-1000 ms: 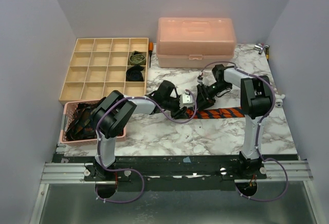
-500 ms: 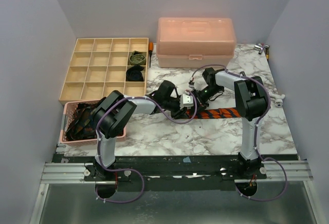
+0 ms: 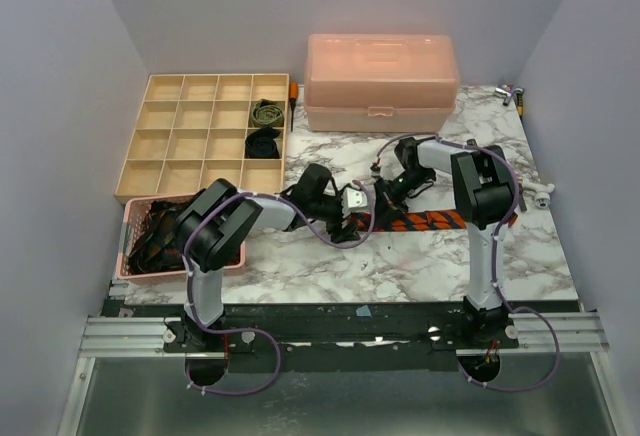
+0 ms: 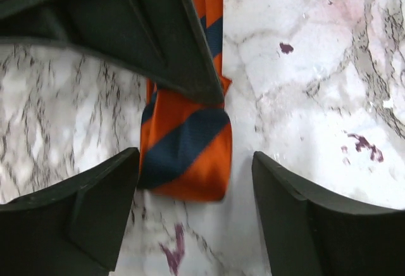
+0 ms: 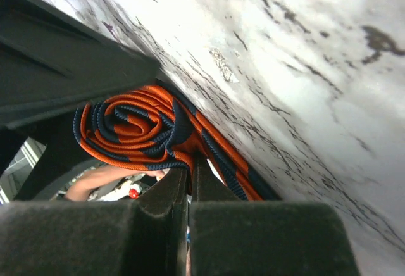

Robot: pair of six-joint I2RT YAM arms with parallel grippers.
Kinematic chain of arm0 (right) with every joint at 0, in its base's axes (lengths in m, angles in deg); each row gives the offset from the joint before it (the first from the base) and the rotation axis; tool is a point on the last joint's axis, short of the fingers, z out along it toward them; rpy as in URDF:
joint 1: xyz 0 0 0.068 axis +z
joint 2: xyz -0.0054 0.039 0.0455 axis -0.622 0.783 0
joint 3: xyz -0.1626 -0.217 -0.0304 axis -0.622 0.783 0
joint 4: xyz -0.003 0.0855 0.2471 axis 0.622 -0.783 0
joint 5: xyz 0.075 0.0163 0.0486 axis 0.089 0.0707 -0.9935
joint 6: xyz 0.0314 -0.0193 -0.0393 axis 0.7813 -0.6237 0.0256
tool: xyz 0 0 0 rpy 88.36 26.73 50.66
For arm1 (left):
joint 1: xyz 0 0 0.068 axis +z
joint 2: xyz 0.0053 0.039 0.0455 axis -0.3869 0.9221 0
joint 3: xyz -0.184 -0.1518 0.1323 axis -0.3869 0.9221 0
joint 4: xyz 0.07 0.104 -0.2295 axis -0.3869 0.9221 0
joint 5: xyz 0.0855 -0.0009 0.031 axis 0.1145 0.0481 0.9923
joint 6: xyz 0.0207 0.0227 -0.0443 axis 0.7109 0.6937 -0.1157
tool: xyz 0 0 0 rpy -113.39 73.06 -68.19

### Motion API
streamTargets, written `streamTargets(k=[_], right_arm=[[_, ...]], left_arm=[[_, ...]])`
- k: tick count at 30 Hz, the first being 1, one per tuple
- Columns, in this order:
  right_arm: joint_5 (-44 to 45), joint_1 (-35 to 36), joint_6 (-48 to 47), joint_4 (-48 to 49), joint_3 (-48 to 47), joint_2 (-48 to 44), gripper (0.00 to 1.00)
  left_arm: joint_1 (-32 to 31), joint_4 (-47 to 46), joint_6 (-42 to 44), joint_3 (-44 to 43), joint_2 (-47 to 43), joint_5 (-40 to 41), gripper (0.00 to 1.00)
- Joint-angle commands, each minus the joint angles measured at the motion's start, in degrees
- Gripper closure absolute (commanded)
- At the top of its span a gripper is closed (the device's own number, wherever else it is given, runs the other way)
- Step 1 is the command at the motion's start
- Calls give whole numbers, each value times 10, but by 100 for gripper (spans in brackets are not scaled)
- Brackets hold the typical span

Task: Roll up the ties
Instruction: Roll the tie at the center of the board.

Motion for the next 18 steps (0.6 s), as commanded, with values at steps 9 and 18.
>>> streamTargets(k=[9, 18], right_arm=[[231, 2, -26, 6, -31, 102, 100], [248, 2, -51, -61, -111, 164, 100]], left_arm=[[23, -284, -132, 123, -22, -35, 18], [-1, -456, -164, 107, 80, -38, 27]])
